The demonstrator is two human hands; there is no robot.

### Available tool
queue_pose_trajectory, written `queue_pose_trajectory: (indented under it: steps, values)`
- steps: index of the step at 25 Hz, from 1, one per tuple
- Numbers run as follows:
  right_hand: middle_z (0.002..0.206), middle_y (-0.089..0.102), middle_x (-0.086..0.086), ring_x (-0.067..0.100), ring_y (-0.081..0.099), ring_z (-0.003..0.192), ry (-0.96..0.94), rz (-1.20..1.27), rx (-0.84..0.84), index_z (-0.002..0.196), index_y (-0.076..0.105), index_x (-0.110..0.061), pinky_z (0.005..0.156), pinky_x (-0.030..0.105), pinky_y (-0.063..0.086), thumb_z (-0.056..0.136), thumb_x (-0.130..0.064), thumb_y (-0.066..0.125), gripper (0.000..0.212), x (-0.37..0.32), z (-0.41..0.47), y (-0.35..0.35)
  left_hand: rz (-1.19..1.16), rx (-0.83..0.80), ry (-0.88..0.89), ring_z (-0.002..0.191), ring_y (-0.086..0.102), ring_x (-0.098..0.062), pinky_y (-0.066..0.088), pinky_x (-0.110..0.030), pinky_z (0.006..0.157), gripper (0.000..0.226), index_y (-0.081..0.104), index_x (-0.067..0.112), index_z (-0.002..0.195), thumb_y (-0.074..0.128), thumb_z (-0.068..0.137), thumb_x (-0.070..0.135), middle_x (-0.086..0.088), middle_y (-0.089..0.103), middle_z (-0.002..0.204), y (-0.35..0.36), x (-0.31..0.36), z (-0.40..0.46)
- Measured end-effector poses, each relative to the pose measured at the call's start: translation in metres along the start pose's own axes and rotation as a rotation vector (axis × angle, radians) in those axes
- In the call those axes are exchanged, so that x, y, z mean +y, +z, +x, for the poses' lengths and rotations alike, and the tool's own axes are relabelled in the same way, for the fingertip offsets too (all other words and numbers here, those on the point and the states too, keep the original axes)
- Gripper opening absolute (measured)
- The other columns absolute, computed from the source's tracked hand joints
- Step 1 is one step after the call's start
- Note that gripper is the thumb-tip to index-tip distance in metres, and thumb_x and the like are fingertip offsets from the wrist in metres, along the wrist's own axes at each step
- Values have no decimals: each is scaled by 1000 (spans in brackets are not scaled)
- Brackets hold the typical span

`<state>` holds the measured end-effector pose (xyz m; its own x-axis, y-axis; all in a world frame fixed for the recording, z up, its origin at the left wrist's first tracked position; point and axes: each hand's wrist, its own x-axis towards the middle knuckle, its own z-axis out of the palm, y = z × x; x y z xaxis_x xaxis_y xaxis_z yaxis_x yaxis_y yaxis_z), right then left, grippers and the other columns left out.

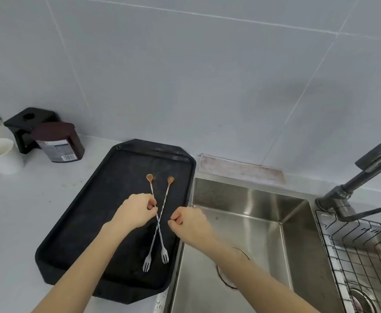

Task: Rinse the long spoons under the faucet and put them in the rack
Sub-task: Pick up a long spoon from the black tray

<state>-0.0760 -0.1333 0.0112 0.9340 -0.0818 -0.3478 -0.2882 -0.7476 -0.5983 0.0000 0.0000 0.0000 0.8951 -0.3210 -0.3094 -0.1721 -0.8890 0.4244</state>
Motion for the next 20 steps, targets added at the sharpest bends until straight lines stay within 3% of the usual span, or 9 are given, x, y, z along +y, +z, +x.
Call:
queue_pose_trajectory:
  steps: [5,10,14,20]
  values:
    - [106,67,15,34,59,102,54,-46,-2,98,62,-5,78,35,47,87,-27,51,26,1,28,32,-32,-59,-73,96,61,-21,48,-31,83,26,61,13,103,59,83,28,-4,66,104,24,-17,-2]
    - [105,63,21,38,58,101,56,-158,-33,89,58,-4,68,34,36,85,-31,53,27,3,47,54,-31,-58,-98,98,60,-22,46,-30,82,22,61,13,101,59,82,24,-5,67,105,40,-29,0]
    - [110,61,23,41,56,104,66,-184,-63,99,56,1,79,40,47,87,-25,52,29,3,49,62,-87,-43,-111,99,60,-22,44,-29,84,19,62,14,101,55,84,18,-4,67,103,47,-30,3]
    - [116,57,24,42,53,109,103,-151,-74,107,54,2,85,40,47,88,-17,49,28,0,53,62,-211,-15,-138,85,62,-21,45,-29,78,13,65,14,92,56,84,18,-4,70,92,54,-28,10]
